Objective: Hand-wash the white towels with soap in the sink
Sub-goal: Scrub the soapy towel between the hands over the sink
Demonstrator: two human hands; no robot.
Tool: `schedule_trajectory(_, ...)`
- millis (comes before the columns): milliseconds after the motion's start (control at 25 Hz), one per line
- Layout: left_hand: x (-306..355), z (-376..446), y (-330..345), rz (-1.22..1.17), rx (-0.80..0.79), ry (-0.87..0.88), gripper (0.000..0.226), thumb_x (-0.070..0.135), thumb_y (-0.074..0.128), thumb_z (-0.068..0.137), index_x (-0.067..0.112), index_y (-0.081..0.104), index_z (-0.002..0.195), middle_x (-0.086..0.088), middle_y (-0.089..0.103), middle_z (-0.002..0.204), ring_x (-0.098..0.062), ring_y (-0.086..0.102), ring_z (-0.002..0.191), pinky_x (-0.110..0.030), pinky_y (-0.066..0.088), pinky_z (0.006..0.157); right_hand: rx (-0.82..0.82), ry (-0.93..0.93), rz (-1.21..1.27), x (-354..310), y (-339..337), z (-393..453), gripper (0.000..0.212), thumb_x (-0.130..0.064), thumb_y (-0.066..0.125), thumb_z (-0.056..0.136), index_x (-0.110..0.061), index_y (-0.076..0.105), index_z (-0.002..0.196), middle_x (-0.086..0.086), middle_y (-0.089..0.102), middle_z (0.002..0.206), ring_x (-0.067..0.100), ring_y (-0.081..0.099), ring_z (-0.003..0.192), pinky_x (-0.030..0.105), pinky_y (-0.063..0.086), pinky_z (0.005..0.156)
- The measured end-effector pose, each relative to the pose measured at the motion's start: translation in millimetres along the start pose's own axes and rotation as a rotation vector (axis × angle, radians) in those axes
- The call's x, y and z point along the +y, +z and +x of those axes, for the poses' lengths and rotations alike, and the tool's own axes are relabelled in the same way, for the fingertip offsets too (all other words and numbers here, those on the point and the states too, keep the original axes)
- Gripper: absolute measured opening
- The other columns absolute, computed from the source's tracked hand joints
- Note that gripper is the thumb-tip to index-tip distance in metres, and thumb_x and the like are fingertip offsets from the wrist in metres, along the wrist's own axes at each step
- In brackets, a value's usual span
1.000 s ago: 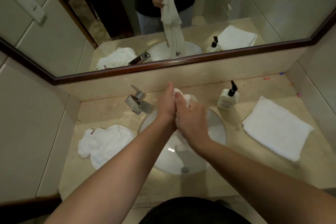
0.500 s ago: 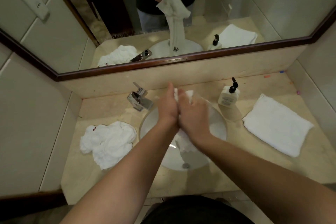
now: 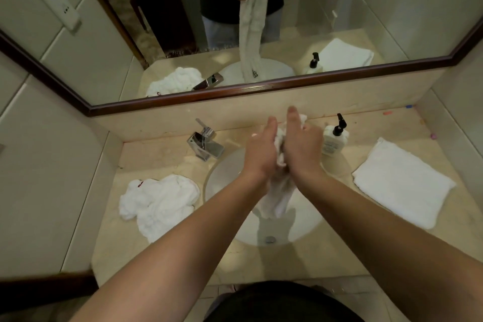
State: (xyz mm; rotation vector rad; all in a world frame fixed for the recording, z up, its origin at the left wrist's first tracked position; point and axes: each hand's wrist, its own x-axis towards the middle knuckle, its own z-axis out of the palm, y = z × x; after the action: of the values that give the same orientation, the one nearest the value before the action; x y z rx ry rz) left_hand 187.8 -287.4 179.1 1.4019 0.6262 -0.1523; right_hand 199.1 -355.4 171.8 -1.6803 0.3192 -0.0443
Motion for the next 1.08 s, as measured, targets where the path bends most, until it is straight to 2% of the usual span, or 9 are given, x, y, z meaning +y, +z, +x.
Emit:
schedule_trajectory(80, 4.0, 0.4, 0.7, -0.035, 0.074, -0.008, 0.051, 0.054, 0.043, 0.101, 0.014, 0.072, 0.089, -0.003, 0.074, 0.083, -0.015, 0.071, 0.080, -0.029, 0.056, 0.073, -0.030, -0.002, 0.019, 3.5, 4.0, -5.0, 0.049, -0.046, 0.050, 0.099, -0.014, 0.063, 0.065, 0.004, 0.066, 0.061, 0.008, 0.063, 0.054, 0.027, 0.046, 0.053)
schedule_trajectory(160, 8.9, -0.3, -0.4, -0.142, 0.108, -0.070, 0.050, 0.051, 0.045, 0.102, 0.009, 0.069, 0.088, 0.001, 0.072, 0.067, -0.008, 0.070, 0.062, -0.020, 0.053, 0.056, -0.154, -0.042, -0.033, 7.2, 7.2, -15.5, 0.050, -0.043, 0.050, 0.100, -0.011, 0.064, 0.065, 0.007, 0.065, 0.059, 0.008, 0.062, 0.053, 0.023, 0.045, 0.051)
schedule_trajectory(280, -0.5, -1.5, 5.6, -0.017, 0.018, -0.033, 0.053, 0.054, 0.043, 0.101, 0.013, 0.074, 0.089, -0.002, 0.076, 0.080, -0.014, 0.072, 0.079, -0.028, 0.055, 0.070, 0.016, 0.051, 0.003, -0.8, -0.1, 3.1, 0.047, -0.045, 0.052, 0.099, -0.015, 0.060, 0.063, 0.005, 0.064, 0.061, 0.006, 0.064, 0.058, 0.025, 0.048, 0.056)
schedule_trajectory(360, 0.2, -0.1, 2.8, -0.023, 0.086, -0.036, 0.052, 0.055, 0.046, 0.100, 0.013, 0.073, 0.087, -0.005, 0.075, 0.085, -0.018, 0.071, 0.084, -0.032, 0.054, 0.077, -0.030, 0.029, 0.014, 1.1, 0.4, -3.6, 0.046, -0.043, 0.051, 0.100, -0.015, 0.061, 0.065, 0.002, 0.064, 0.061, 0.006, 0.063, 0.057, 0.026, 0.046, 0.055)
schedule_trajectory(440, 4.3, 1.9, -1.8, -0.131, 0.175, -0.074, 0.047, 0.052, 0.049, 0.100, 0.013, 0.069, 0.082, -0.003, 0.070, 0.079, -0.019, 0.068, 0.080, -0.031, 0.052, 0.073, -0.193, -0.068, -0.070, 9.0, 4.9, -18.6, 0.048, -0.041, 0.050, 0.101, -0.011, 0.064, 0.066, 0.002, 0.064, 0.059, 0.009, 0.063, 0.056, 0.029, 0.046, 0.055)
schedule_trajectory(600, 7.0, -4.9, 9.8, -0.058, 0.127, -0.060, 0.051, 0.053, 0.047, 0.100, 0.017, 0.071, 0.074, -0.002, 0.074, 0.073, -0.018, 0.070, 0.078, -0.032, 0.053, 0.074, -0.032, 0.027, -0.037, -6.9, 2.8, 14.2, 0.051, -0.046, 0.052, 0.099, -0.016, 0.058, 0.057, 0.000, 0.062, 0.057, 0.009, 0.059, 0.053, 0.035, 0.050, 0.063)
schedule_trajectory(760, 16.4, 2.4, 2.4, -0.056, 0.111, -0.003, 0.050, 0.049, 0.044, 0.103, 0.014, 0.064, 0.074, 0.004, 0.067, 0.061, -0.011, 0.064, 0.063, -0.019, 0.050, 0.056, -0.208, -0.087, -0.046, -0.4, 2.7, -3.2, 0.049, -0.039, 0.052, 0.100, -0.013, 0.061, 0.060, -0.001, 0.059, 0.051, 0.006, 0.055, 0.045, 0.024, 0.043, 0.046)
schedule_trajectory(880, 6.5, 3.7, 4.9, 0.159, 0.019, 0.127, 0.055, 0.051, 0.039, 0.103, 0.012, 0.073, 0.084, -0.005, 0.075, 0.080, -0.019, 0.071, 0.079, -0.030, 0.053, 0.071, 0.004, 0.059, 0.032, -4.1, 0.3, 9.8, 0.051, -0.047, 0.051, 0.099, -0.010, 0.064, 0.067, 0.004, 0.065, 0.060, 0.005, 0.061, 0.051, 0.025, 0.047, 0.051)
schedule_trajectory(1080, 1.5, 5.2, 1.7, 0.118, 0.132, 0.086, 0.052, 0.048, 0.042, 0.103, 0.015, 0.068, 0.073, -0.001, 0.069, 0.070, -0.021, 0.065, 0.075, -0.038, 0.052, 0.077, -0.120, -0.032, -0.032, 4.8, 3.7, -5.8, 0.051, -0.040, 0.051, 0.101, -0.017, 0.056, 0.056, -0.007, 0.054, 0.044, 0.000, 0.050, 0.041, 0.014, 0.036, 0.043)
